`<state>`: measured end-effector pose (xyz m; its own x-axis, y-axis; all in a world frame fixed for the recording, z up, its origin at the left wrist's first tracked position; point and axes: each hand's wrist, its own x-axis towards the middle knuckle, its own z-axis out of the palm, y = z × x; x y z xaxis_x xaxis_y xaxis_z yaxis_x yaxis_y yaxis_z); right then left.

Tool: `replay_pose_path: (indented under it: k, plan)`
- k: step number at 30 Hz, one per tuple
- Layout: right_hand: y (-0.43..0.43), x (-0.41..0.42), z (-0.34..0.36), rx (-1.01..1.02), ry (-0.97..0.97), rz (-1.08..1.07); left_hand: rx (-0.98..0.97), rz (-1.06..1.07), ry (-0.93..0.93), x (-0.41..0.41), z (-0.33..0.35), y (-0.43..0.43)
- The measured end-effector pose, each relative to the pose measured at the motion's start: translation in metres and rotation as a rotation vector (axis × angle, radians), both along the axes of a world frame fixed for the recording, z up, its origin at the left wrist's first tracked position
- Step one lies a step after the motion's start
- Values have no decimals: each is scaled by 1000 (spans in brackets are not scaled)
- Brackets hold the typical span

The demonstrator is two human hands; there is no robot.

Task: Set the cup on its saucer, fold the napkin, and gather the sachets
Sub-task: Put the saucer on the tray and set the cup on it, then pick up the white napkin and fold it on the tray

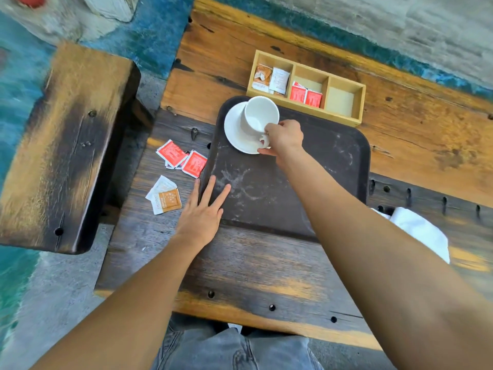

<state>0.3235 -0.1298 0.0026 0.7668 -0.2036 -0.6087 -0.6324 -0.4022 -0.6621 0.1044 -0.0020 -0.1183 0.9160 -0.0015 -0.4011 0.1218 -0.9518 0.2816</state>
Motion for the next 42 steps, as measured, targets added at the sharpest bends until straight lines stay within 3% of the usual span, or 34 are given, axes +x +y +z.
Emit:
replay_pose_path:
  k: [20, 37, 42]
  plan:
    - [6, 12, -7, -134, -7, -24, -34, 25, 5, 0, 0, 0]
    - [-67, -62, -9, -53, -6, 151, 55, 13, 152, 9, 23, -2]
    - [-127, -115, -11, -245, -54, 401, 179, 77, 191, 12, 46, -30]
